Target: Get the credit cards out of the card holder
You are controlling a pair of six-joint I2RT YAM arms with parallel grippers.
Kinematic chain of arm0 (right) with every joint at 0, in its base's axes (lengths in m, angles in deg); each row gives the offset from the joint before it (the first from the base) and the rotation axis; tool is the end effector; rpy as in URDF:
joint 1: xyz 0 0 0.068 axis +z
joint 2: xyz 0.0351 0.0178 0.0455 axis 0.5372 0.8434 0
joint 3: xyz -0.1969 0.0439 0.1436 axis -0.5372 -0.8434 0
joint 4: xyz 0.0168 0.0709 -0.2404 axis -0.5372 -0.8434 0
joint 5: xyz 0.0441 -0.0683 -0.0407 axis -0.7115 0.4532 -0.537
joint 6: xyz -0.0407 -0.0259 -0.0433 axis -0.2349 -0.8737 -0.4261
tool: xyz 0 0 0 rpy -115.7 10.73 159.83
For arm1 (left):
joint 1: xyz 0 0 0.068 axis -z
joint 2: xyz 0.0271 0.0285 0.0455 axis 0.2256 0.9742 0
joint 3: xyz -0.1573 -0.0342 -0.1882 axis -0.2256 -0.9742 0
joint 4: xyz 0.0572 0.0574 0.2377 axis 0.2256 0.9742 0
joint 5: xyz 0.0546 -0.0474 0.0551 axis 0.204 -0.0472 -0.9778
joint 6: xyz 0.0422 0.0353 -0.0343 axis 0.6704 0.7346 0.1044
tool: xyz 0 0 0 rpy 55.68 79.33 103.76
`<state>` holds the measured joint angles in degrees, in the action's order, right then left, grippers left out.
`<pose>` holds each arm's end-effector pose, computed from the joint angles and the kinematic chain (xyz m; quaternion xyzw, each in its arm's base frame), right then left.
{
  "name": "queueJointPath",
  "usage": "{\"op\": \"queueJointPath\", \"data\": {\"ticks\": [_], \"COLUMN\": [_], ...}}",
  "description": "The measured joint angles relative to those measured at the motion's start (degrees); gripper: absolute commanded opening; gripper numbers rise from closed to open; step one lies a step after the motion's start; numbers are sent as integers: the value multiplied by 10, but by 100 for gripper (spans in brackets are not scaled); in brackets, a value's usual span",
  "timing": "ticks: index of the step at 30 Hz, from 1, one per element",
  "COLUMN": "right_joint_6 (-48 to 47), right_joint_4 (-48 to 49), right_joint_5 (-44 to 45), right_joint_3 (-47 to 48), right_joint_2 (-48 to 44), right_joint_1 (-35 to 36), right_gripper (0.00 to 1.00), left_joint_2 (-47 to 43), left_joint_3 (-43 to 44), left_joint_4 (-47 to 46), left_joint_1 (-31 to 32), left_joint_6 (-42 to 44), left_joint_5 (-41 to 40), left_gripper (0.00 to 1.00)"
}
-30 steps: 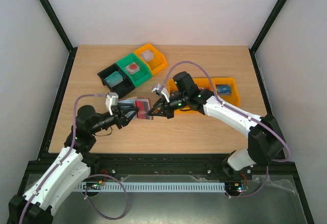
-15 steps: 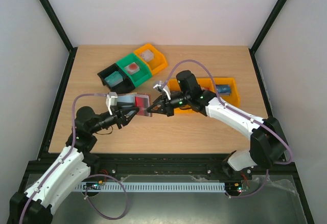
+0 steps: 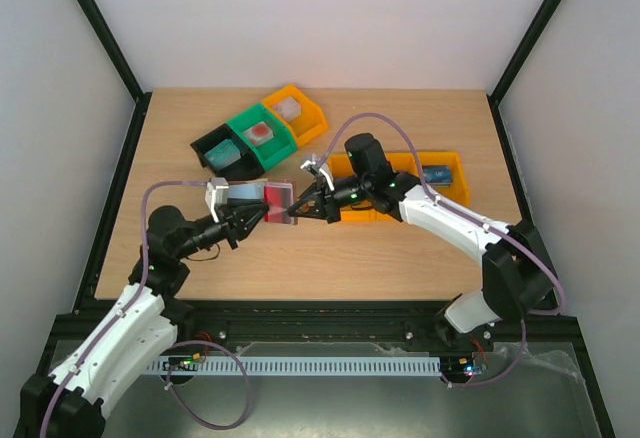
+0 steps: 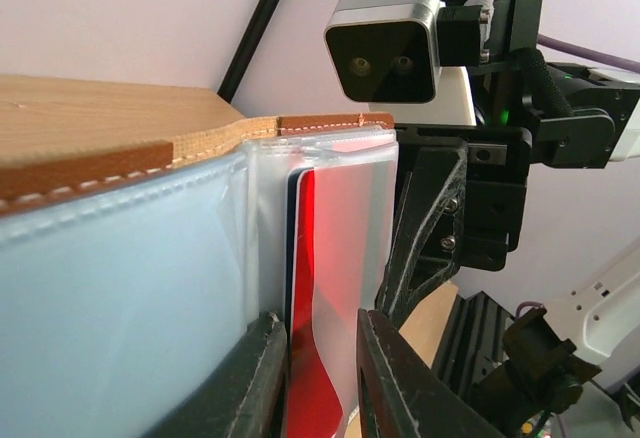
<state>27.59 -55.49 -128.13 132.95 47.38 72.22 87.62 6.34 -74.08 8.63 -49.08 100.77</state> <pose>0.2139 0.2390 0.2652 -0.4995 0.5788 0.6042 0.2243 0.1545 -0.0968 0.2544 0.2108 0.6506 -0.5112 0.5205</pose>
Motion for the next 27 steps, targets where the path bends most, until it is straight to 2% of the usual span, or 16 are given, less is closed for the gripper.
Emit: {"op": "queueJointPath", "data": {"ticks": [12,14,18,27], "right_joint_6": [-22,-32,-54,-99], "right_joint_4": [-37,-54,-87,-115], "right_joint_5": [5,5,4,-5], "right_joint_3": [52,70,111,134], "right_joint_2": [36,44,67,75], "right_joint_1": [-9,-11,-17,-18], "right_gripper": [2,2,2,2], "left_joint_2": [45,49,48,5], "left_joint_3": [31,37,43,48], "left_joint_4": [5,5,6,49], "left_joint_1": [-38,-41,-46,-30], "left_joint_6": [9,13,33,95], "left_joint_5": [38,39,32,5], "left_gripper": [23,20,4,2]}}
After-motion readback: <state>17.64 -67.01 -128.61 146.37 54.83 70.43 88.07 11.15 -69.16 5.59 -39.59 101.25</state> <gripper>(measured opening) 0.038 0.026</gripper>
